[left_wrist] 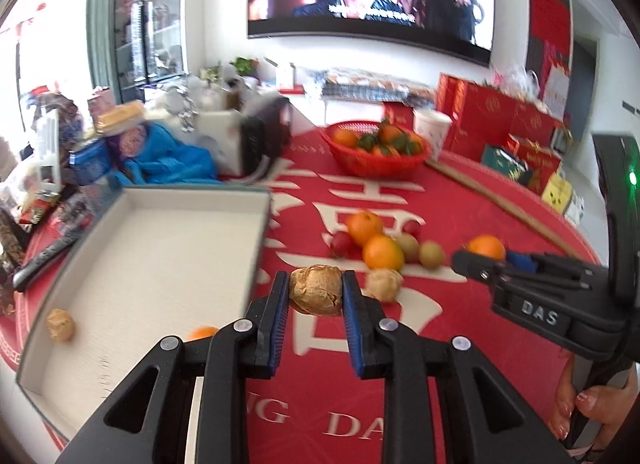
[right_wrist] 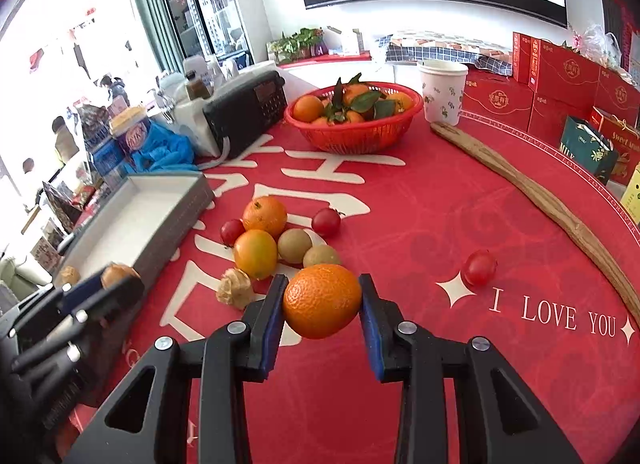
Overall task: Organize fruits
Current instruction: 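Carry the tan fruit and the orange over the white tray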
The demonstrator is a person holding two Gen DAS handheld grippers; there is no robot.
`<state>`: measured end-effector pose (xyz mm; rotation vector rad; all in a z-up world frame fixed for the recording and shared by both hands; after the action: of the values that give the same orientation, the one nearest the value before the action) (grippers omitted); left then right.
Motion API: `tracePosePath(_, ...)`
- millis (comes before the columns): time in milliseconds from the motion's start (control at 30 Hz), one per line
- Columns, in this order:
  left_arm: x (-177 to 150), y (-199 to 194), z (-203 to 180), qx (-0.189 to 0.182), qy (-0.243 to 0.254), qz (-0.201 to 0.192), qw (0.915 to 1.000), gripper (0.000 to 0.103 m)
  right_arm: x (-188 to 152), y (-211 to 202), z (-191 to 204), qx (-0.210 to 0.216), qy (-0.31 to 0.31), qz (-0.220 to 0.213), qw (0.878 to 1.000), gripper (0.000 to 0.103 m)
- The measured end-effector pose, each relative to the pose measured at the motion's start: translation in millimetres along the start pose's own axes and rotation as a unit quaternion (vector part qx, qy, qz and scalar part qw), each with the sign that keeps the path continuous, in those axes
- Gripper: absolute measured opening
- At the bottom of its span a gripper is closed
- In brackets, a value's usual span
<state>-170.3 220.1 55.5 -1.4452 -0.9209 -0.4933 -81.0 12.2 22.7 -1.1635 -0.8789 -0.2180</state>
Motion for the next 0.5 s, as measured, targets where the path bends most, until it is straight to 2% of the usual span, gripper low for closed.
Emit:
tracePosePath(233, 10, -2, 28, 0.021, -0.030, -0.007, 0.9993, 0.028, 7, -10, 17, 0.019, -0.017, -0.020, 0.999, 0.036)
tracePosePath(500, 20, -7, 69, 0.053, -0.075, -0.015, 0.9956, 0.028, 18, -10, 60, 0.036, -0.055, -0.025, 0.997, 0.036)
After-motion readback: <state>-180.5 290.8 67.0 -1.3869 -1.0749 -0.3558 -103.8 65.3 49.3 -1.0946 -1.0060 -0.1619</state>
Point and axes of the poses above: each gripper's, at about its wrist camera, not at the fingertips, and y roughly the way its jaws point, z to its left, x to its top, the point moved 1 cm from there along y, roughly the way its jaws point, and after that the axes turned 6 degrees about -y, right-handed, at the moved point
